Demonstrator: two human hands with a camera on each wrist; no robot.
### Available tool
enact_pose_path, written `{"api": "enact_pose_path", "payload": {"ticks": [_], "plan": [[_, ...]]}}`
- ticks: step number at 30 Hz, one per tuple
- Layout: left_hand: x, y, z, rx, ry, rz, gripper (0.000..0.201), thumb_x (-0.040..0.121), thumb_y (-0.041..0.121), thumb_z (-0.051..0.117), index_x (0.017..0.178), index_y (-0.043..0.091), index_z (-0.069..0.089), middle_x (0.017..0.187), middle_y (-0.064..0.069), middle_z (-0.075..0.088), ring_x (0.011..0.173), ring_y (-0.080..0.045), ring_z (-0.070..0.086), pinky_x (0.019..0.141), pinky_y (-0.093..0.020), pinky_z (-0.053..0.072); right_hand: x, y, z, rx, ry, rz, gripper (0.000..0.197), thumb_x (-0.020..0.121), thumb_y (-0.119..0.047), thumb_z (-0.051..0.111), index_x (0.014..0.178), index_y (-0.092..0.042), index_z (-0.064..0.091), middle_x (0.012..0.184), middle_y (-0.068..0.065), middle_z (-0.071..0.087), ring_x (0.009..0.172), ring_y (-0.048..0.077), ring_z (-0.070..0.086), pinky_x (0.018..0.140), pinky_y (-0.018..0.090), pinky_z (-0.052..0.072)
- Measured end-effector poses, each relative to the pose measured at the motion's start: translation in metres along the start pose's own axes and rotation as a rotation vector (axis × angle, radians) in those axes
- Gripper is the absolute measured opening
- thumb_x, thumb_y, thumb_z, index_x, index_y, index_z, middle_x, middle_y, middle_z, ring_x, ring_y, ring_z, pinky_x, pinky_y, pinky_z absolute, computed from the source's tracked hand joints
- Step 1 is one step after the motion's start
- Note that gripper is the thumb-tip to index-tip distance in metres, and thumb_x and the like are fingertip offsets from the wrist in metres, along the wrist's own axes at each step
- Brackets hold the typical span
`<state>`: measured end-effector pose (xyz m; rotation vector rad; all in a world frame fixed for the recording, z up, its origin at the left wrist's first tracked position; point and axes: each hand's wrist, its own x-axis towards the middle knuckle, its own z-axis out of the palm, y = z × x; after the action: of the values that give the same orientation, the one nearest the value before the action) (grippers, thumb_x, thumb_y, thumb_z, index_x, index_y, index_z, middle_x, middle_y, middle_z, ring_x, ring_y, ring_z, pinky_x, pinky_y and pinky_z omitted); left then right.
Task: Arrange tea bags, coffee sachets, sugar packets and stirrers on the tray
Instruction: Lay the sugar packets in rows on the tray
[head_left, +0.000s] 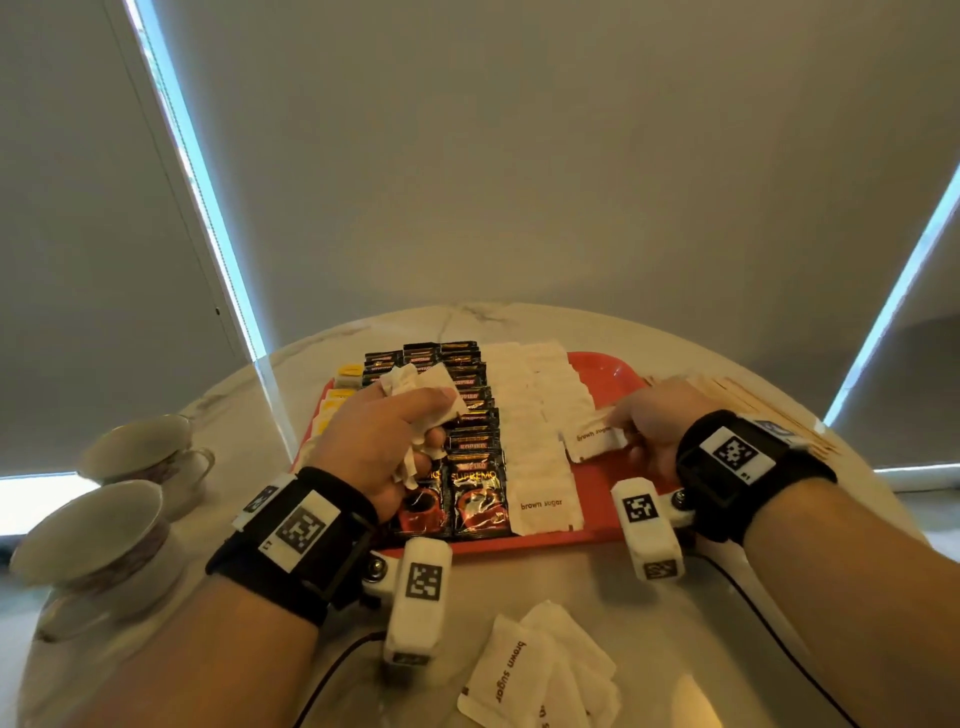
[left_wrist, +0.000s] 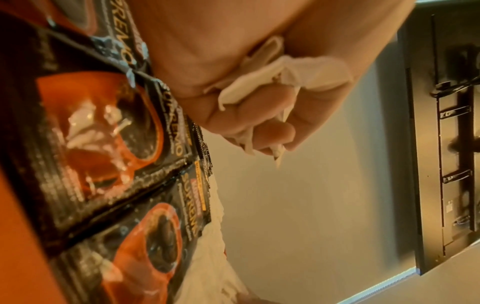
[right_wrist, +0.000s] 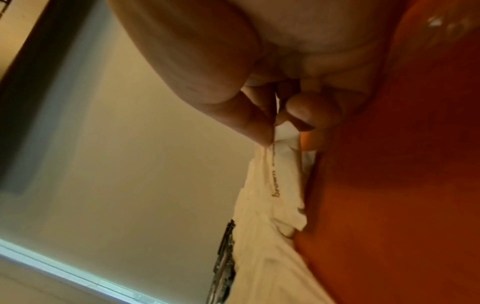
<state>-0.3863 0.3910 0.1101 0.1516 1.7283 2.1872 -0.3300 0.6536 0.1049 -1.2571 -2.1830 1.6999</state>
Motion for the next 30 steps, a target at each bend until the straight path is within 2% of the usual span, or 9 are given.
{"api": "enact_pose_path", "payload": {"ticks": [5, 10, 13, 15, 20, 23, 26, 28, 30], "plan": [[-0.001, 0.001, 0.001, 0.005, 0.014, 0.0, 0.019, 0.096, 0.011, 0.072, 0.113, 0.012, 0.063, 0.085, -0.005, 0.064, 0.053, -0.008, 0.053, 0.035, -0.017, 0.036, 0.0, -0.001, 0.002, -0.102, -0.015, 0.025, 0.007, 0.092, -0.005, 0.068, 0.086, -0.004, 0.063, 0.064, 0.008, 0.057, 0.053, 0.017, 0.049, 0.052, 0.027, 0.041], [-0.001, 0.002, 0.0, 0.002, 0.018, -0.005, 0.016, 0.096, 0.01, 0.072, 0.108, 0.013, 0.063, 0.087, -0.005, 0.064, 0.053, -0.009, 0.053, 0.035, -0.017, 0.036, -0.004, -0.002, 0.001, -0.158, -0.044, 0.008, 0.011, 0.093, -0.006, 0.068, 0.103, -0.001, 0.07, 0.064, 0.008, 0.057, 0.048, 0.016, 0.047, 0.047, 0.026, 0.038], [-0.002, 0.003, 0.0, 0.008, 0.017, -0.005, 0.014, 0.096, 0.009, 0.071, 0.105, 0.013, 0.062, 0.088, -0.006, 0.064, 0.053, -0.009, 0.052, 0.034, -0.017, 0.036, -0.004, 0.001, 0.001, -0.08, -0.06, -0.036, 0.013, 0.093, -0.005, 0.066, 0.106, -0.006, 0.07, 0.077, 0.012, 0.062, 0.058, 0.02, 0.052, 0.061, 0.031, 0.044], [-0.001, 0.003, 0.001, 0.007, 0.017, -0.018, 0.013, 0.097, 0.01, 0.071, 0.105, 0.014, 0.062, 0.087, -0.006, 0.065, 0.052, -0.009, 0.053, 0.034, -0.017, 0.035, -0.004, 0.002, 0.001, -0.039, -0.038, -0.089, 0.012, 0.092, -0.006, 0.067, 0.103, -0.001, 0.069, 0.083, 0.016, 0.063, 0.067, 0.026, 0.053, 0.073, 0.037, 0.044], [0.001, 0.003, 0.001, -0.051, 0.022, -0.052, 0.008, 0.099, 0.007, 0.062, 0.102, 0.013, 0.058, 0.092, -0.012, 0.067, 0.052, -0.012, 0.054, 0.032, -0.016, 0.033, -0.011, -0.002, 0.012, 0.162, -0.109, -0.092, 0.003, 0.096, -0.003, 0.063, 0.096, -0.001, 0.061, 0.074, 0.011, 0.059, 0.06, 0.019, 0.055, 0.054, 0.03, 0.048], [-0.001, 0.003, 0.002, -0.084, 0.002, -0.089, 0.007, 0.099, 0.006, 0.057, 0.106, 0.009, 0.058, 0.09, -0.013, 0.066, 0.051, -0.013, 0.055, 0.032, -0.016, 0.032, -0.016, -0.002, 0.018, 0.156, -0.161, -0.078, 0.006, 0.099, -0.008, 0.061, 0.097, -0.002, 0.06, 0.072, 0.01, 0.06, 0.062, 0.018, 0.057, 0.056, 0.028, 0.048], [-0.001, 0.003, 0.002, -0.063, -0.038, -0.116, 0.019, 0.1, 0.009, 0.061, 0.118, 0.005, 0.06, 0.091, -0.014, 0.066, 0.052, -0.013, 0.058, 0.031, -0.016, 0.033, -0.023, -0.006, 0.022, 0.233, -0.136, -0.188, 0.01, 0.095, -0.013, 0.067, 0.097, -0.004, 0.064, 0.077, 0.007, 0.06, 0.063, 0.015, 0.055, 0.054, 0.027, 0.046], [-0.001, 0.002, 0.002, -0.028, -0.071, -0.097, 0.024, 0.099, 0.011, 0.067, 0.122, 0.006, 0.063, 0.099, -0.017, 0.069, 0.055, -0.014, 0.06, 0.031, -0.016, 0.035, -0.036, -0.009, 0.029, 0.295, -0.236, -0.306, 0.018, 0.092, -0.024, 0.073, 0.1, -0.008, 0.069, 0.081, 0.004, 0.06, 0.064, 0.013, 0.053, 0.055, 0.026, 0.044], [-0.004, 0.001, 0.005, -0.006, -0.093, -0.077, 0.028, 0.097, 0.013, 0.071, 0.123, 0.007, 0.065, 0.1, -0.016, 0.074, 0.057, -0.015, 0.063, 0.032, -0.017, 0.036, -0.053, -0.011, 0.041, 0.291, -0.428, -0.393, 0.029, 0.088, -0.035, 0.077, 0.102, -0.01, 0.073, 0.083, 0.003, 0.063, 0.067, 0.013, 0.055, 0.058, 0.027, 0.045]]}}
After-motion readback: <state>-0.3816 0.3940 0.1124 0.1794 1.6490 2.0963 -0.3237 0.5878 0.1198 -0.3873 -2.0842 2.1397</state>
